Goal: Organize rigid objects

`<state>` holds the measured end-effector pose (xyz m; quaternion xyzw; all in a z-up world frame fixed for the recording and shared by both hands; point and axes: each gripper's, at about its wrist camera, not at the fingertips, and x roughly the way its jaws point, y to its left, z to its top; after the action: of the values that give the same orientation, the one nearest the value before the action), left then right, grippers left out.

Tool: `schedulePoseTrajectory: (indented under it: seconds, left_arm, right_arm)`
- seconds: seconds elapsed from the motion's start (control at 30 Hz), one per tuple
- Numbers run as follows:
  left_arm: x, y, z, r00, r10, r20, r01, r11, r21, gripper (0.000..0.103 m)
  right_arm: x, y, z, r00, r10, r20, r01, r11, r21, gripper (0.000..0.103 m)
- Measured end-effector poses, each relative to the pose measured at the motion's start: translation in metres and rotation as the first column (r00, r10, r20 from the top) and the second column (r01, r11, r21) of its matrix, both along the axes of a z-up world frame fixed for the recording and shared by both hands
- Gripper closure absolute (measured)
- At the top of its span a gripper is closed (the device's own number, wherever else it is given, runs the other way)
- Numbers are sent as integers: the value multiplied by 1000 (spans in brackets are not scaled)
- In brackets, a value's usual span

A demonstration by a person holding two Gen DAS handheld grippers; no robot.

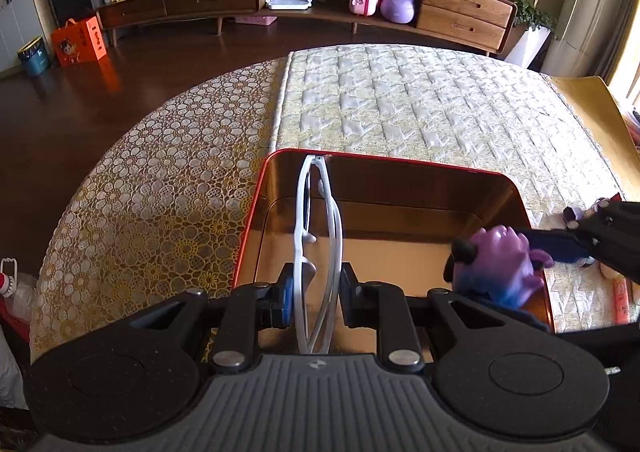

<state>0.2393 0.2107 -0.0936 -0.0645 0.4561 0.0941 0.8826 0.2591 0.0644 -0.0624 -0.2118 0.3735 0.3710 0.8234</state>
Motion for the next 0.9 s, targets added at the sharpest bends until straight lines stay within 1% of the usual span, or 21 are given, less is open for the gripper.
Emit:
schedulePoseTrajectory:
  seconds: [0.1, 0.2, 0.3, 0.63, 0.7, 0.77, 0.83, 0.9]
  left_arm:
    - [2, 0, -4, 1000, -9, -12, 9, 1000, 8, 81]
    - [5, 4, -7, 999, -1, -33, 1, 1000, -1, 81]
    - [6, 4, -9, 999, -15, -36, 16, 1000, 6, 81]
    - [8, -2, -12, 997, -48, -57, 49, 999, 24, 81]
    - [8, -3, -13, 997, -51, -60, 53, 998, 24, 81]
    - [7, -3, -12, 997, -51, -61, 53, 998, 24, 81]
    - [6, -3, -12, 997, -51, -63, 53, 998, 25, 81]
    - [5, -4, -13, 997, -51, -65, 52, 998, 26, 81]
  right_arm:
    - [7, 7, -7, 1000, 0, -4, 0, 1000, -25, 52]
    - [12, 12, -14, 1000, -1, -1, 1, 999, -50, 52]
    - [18, 15, -18, 1000, -7, -13, 7, 998, -58, 52]
    - [17, 16, -20, 1000, 15, 20, -13, 998, -69, 51]
    - [17, 15, -17, 1000, 14, 19, -13, 998, -59, 49]
    - [15, 13, -15, 999, 23, 28, -21, 998, -56, 44]
    - [13, 11, -13, 999, 30, 29, -29, 999, -44, 37]
    - [11, 9, -10, 999, 40, 28, -39, 999, -37, 37]
